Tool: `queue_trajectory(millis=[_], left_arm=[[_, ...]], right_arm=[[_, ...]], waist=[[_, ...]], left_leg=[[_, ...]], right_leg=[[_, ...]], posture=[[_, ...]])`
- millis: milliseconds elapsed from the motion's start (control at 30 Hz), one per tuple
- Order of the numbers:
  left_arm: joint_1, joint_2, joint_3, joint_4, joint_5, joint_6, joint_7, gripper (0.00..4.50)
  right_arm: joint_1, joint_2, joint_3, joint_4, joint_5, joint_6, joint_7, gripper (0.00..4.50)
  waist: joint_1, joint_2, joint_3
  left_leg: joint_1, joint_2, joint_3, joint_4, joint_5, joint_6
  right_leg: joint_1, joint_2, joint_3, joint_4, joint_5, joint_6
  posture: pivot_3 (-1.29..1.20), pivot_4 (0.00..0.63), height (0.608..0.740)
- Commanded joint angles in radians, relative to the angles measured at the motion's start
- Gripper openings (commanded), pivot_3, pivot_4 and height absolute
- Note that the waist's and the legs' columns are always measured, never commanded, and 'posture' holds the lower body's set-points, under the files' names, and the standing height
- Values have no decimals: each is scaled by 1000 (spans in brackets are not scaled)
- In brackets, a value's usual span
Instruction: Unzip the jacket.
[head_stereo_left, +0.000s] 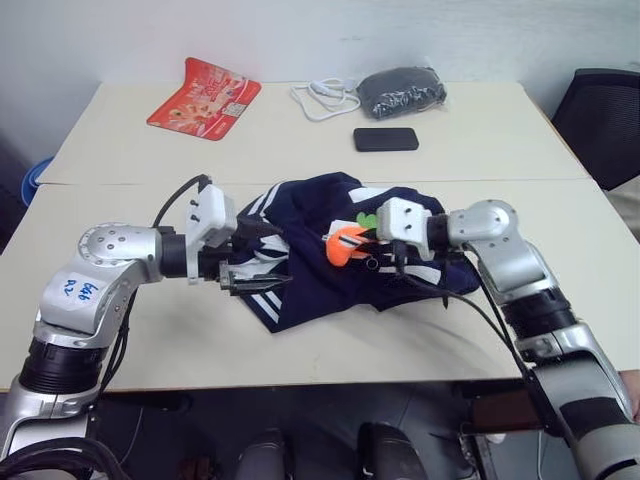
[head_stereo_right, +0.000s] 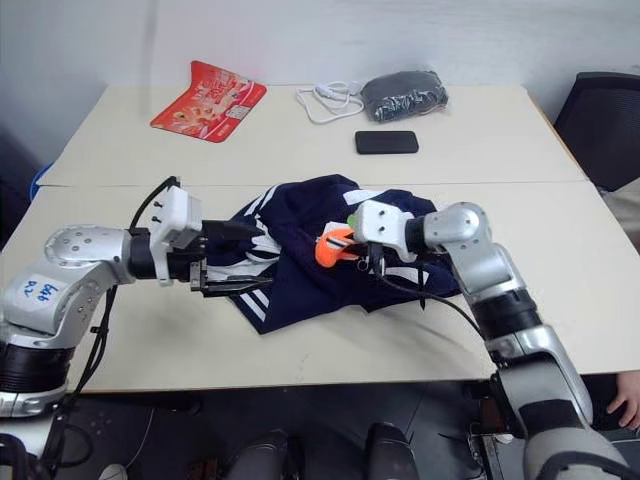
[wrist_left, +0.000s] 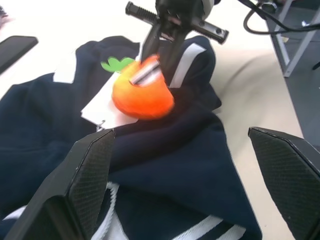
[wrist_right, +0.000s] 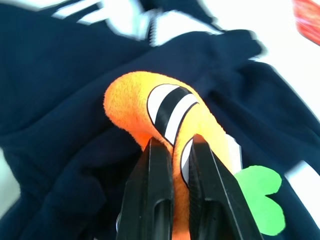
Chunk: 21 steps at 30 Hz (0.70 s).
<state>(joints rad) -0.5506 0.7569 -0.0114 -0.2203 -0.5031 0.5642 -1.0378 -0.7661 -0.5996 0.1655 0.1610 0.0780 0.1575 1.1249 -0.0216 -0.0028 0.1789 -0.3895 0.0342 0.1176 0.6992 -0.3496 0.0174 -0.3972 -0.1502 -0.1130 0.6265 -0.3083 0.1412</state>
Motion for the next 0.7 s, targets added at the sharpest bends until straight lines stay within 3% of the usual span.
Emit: queue_trajectory(millis=[33, 167, 267, 400, 567, 700], left_arm=[[-47, -42, -5, -18, -26, 3, 6, 4500], [-78, -90, -20, -42, -66, 34, -15, 4500], [-106, -139, -50, -39, -72, 24, -29, 4500], [-125, -170, -83, -5, -38, -8, -43, 4500], [-162, -198, -113, 58, 4, -55, -55, 4500], [-162, -200, -115, 65, 14, -70, -56, 4500]], right_arm=[[99, -142, -219, -147, 69, 149, -68, 2], [306, -301, -467, -190, 107, 252, -110, 2], [524, -365, -683, -46, 12, 206, -270, 2], [626, -358, -745, 72, -14, 168, -399, 2], [595, -304, -748, 183, 40, 173, -476, 2], [564, -279, -745, 220, 78, 180, -507, 1274]], waist=[[15, 0, 0], [39, 0, 0], [51, -1, 0], [38, -1, 0], [2, 0, -1], [-3, 0, -1]], left_leg=[[0, 0, 0, 0, 0, 0], [-1, -1, 3, 0, 0, 0], [0, -1, 3, 0, 0, 1], [3, -1, 5, 0, 1, 1], [5, 0, 6, -3, 3, -1], [5, 0, 5, -4, 3, -1]], right_leg=[[0, 0, 0, 0, 0, 0], [0, 0, 0, -1, 0, 0], [2, 0, -1, -1, 0, 0], [4, 0, 1, -2, 0, 0], [4, 1, 3, -1, 0, 0], [3, 1, 3, -2, 0, 0]], posture=[[0, 150, 740], [0, 150, 740], [0, 150, 740], [0, 150, 740], [0, 150, 740], [0, 150, 740]])
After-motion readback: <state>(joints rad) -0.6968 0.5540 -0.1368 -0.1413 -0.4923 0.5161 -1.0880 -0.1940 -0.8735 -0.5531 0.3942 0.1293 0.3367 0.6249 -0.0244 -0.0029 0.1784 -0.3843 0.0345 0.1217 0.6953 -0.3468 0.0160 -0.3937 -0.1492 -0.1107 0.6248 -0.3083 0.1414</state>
